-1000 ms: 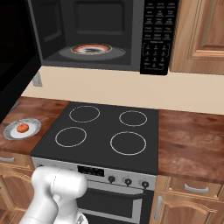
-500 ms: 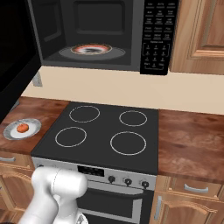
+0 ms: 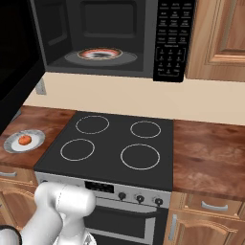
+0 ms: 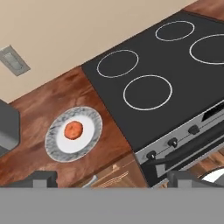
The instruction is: Pick the squash from the counter and place it in the microwave. Then turn on the microwave.
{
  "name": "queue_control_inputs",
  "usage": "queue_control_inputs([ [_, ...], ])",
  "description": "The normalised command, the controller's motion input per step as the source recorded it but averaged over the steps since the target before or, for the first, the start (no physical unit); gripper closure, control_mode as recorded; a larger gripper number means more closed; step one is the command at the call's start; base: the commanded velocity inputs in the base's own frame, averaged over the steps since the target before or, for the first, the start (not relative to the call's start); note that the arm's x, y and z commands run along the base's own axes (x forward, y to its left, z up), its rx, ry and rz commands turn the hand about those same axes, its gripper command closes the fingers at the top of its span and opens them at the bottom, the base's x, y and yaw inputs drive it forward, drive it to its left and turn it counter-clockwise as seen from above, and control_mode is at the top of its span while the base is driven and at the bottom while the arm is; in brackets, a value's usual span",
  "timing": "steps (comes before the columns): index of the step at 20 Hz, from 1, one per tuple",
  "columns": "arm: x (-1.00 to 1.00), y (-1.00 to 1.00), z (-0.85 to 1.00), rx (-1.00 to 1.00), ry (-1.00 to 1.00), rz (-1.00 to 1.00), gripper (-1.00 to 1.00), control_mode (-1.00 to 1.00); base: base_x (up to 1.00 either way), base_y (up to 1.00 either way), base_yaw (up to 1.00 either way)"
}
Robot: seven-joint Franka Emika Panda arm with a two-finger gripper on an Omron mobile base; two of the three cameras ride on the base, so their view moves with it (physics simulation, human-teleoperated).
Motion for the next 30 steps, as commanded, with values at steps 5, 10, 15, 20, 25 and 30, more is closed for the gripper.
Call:
queue_control_inputs([
  [5,0.28,0.13,-0.24,-0.05,0.01,0.12,-1.00,-1.00,0.00,0.00,0.00],
  [10,0.25,0.11,-0.33,-0.12,0.00,0.14,-1.00,-1.00,0.00,0.00,0.00],
  [15,0.28,0.01,-0.26,-0.11,-0.03,0.18,-1.00,-1.00,0.00,0.00,0.00],
  [20,0.35,0.01,-0.04,-0.01,0.02,0.10,-1.00,-1.00,0.00,0.00,0.00],
  [25,0.32,0.09,-0.04,0.01,0.08,0.05,-1.00,-1.00,0.00,0.00,0.00],
  [30,0.26,0.16,-0.12,0.00,0.05,0.09,-1.00,-1.00,0.00,0.00,0.00],
])
